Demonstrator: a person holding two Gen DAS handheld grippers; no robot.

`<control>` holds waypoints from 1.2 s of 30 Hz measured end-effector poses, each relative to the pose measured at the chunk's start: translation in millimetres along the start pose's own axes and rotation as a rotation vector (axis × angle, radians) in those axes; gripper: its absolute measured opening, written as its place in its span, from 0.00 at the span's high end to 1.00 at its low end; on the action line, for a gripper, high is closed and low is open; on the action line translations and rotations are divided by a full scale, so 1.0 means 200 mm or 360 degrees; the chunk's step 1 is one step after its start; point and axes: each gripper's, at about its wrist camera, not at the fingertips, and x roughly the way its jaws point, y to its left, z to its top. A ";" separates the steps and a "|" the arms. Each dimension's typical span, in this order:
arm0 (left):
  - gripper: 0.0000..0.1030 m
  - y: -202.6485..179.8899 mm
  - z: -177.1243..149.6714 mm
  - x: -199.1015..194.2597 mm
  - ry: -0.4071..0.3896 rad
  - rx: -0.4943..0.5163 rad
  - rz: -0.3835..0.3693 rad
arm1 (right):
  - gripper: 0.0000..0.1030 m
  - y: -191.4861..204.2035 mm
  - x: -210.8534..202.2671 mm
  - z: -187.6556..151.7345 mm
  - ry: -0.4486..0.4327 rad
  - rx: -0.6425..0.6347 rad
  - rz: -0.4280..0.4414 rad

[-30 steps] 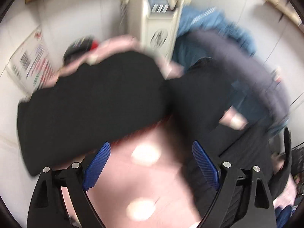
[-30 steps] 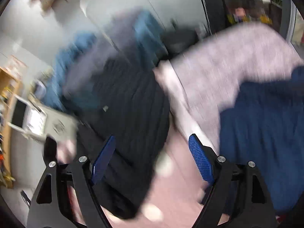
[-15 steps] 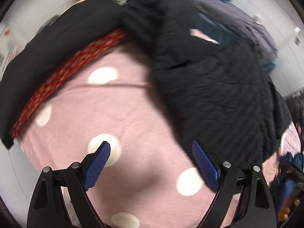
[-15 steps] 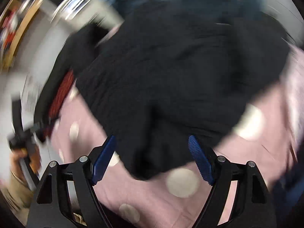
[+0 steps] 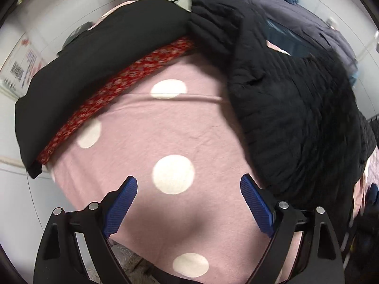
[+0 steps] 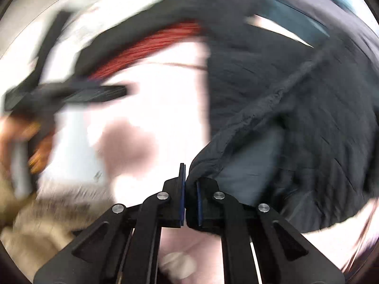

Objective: Fold large clothes

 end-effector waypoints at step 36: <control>0.93 -0.54 0.42 0.16 0.0082 0.0466 -0.0302 | 0.28 -0.73 -0.24 -0.21 -0.0264 0.0848 -0.0409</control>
